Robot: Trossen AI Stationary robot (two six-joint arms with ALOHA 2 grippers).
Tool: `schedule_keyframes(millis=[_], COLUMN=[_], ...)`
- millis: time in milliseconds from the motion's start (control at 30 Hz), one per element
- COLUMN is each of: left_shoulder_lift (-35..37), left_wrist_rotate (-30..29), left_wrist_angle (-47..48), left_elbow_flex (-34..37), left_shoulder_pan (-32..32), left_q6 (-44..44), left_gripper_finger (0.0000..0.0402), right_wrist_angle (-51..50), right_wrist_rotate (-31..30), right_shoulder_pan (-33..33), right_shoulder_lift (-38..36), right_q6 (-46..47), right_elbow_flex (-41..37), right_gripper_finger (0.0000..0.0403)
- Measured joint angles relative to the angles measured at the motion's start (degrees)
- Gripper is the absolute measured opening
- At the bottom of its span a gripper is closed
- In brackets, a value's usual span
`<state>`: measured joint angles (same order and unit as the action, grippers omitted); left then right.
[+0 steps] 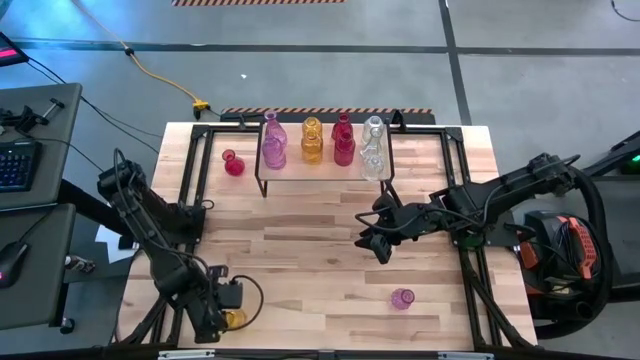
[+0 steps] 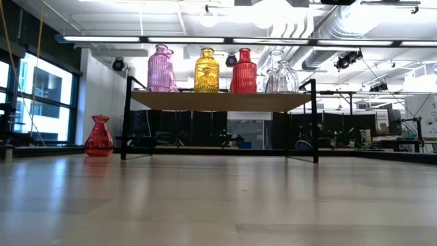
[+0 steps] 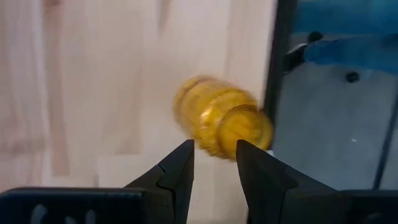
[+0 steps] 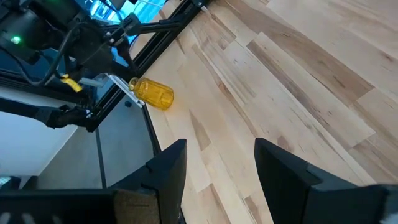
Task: Sort vases onto shelf
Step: Put the yellow vase on the shelf aligned with the other yellow vases
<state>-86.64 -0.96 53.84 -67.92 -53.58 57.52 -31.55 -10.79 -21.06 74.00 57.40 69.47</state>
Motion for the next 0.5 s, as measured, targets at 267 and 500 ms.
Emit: schedule_keyframes(millis=[267,500], left_shoulder_lift=[-0.6,-0.6], left_wrist_rotate=[1.0,1.9], left_wrist_angle=[-4.1,-5.1], left_elbow_flex=[2.7,5.1], left_shoulder_pan=[0.0,0.0], left_q6=[0.7,2.0], left_gripper_finger=[0.0113,0.0113], right_wrist_angle=[-0.1,-0.2], right_wrist_rotate=[0.0,0.0], right_shoulder_pan=[0.0,0.0], right_shoulder_lift=[0.0,0.0], right_q6=[0.0,-0.4], right_elbow_flex=[0.0,0.0], right_gripper_finger=[0.0171,0.0171])
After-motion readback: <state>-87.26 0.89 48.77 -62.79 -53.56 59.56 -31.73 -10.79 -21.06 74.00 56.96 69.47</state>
